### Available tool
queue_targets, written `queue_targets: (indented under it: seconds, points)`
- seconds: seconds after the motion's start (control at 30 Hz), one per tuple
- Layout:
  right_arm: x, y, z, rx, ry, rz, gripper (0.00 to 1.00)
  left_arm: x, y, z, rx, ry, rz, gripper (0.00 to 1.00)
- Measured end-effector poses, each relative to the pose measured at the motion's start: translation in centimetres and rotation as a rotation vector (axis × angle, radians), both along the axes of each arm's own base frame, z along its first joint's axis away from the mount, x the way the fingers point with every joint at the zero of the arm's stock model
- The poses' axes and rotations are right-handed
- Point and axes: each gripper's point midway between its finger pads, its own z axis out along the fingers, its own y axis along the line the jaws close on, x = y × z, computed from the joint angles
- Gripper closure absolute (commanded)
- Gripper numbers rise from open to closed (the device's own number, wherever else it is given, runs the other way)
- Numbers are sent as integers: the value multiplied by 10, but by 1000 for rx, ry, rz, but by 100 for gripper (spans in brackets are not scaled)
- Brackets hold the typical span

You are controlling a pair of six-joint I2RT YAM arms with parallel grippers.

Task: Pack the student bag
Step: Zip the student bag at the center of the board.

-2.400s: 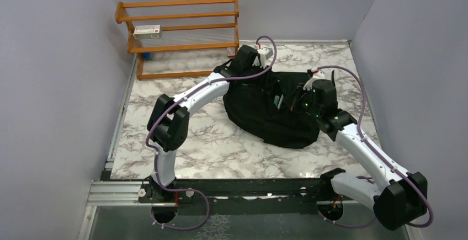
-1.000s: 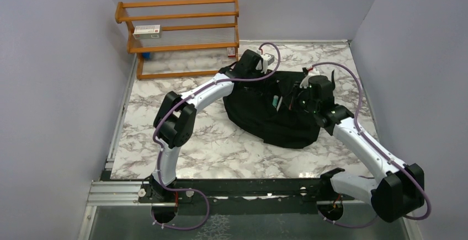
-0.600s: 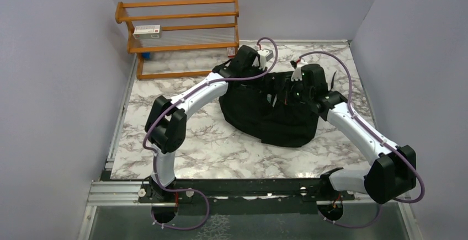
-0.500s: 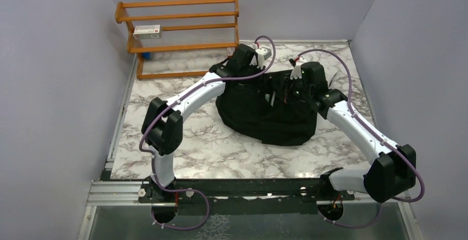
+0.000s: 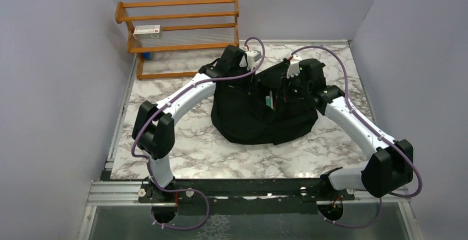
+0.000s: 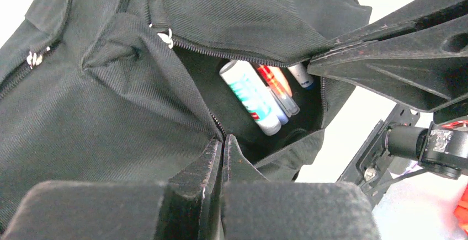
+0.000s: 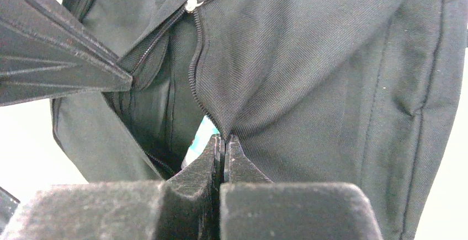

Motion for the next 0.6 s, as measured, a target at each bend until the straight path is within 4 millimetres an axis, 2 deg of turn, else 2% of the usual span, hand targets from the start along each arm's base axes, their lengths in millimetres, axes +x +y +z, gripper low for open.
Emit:
queue_targets:
  seconds: [0.13, 0.43, 0.6]
  points:
    - [-4, 9, -11, 19, 23, 53, 99, 0, 7, -8, -5, 31, 1, 100]
    - [-17, 32, -54, 83, 144, 181, 99, 1, 13, -5, -49, 73, -10, 100]
    - [-19, 37, -63, 128, 150, 185, 92, 2, 14, 2, -76, 89, -15, 100]
